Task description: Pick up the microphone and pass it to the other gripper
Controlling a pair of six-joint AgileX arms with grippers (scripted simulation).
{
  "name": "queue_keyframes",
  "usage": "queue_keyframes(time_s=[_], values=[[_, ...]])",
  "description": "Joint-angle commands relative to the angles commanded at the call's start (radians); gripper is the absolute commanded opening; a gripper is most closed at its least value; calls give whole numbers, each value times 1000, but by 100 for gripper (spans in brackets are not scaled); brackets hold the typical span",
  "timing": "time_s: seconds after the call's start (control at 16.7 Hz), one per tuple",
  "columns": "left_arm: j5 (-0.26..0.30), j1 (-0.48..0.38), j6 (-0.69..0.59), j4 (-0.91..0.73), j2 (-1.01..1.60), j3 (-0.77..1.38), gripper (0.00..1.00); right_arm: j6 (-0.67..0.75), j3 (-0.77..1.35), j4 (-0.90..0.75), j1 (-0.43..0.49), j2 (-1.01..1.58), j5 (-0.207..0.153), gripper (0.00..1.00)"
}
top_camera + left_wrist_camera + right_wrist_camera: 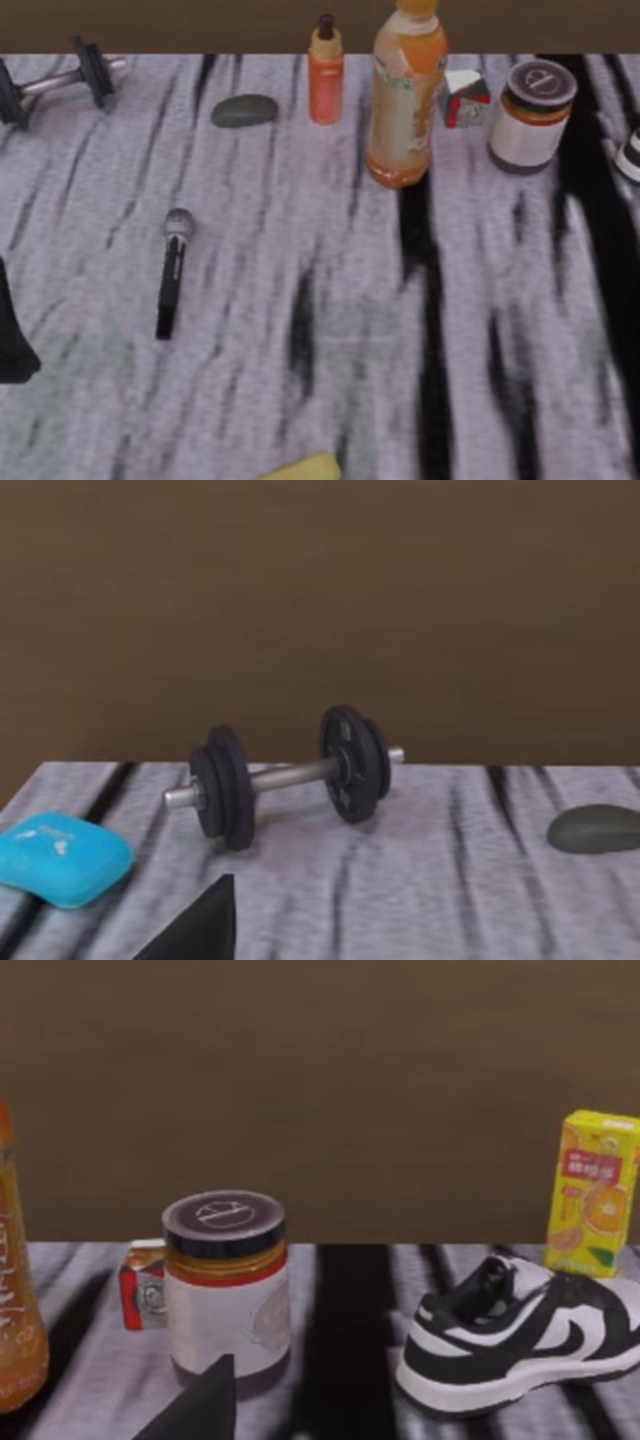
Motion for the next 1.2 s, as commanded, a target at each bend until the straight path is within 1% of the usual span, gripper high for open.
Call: queue_keyframes(time_s=[0.24,0.48,0.72,1.2], values=[[1,-7,-6,-18,30,30,100,0,0,0,0,0,0,100],[-1,-43,-39,-121,220,193,100,0,0,0,0,0,0,100],[-8,-95,-89,-284,570,437,100,0,0,0,0,0,0,100],[-18,-216,-196,-662,1422,965,100,0,0,0,0,0,0,100]])
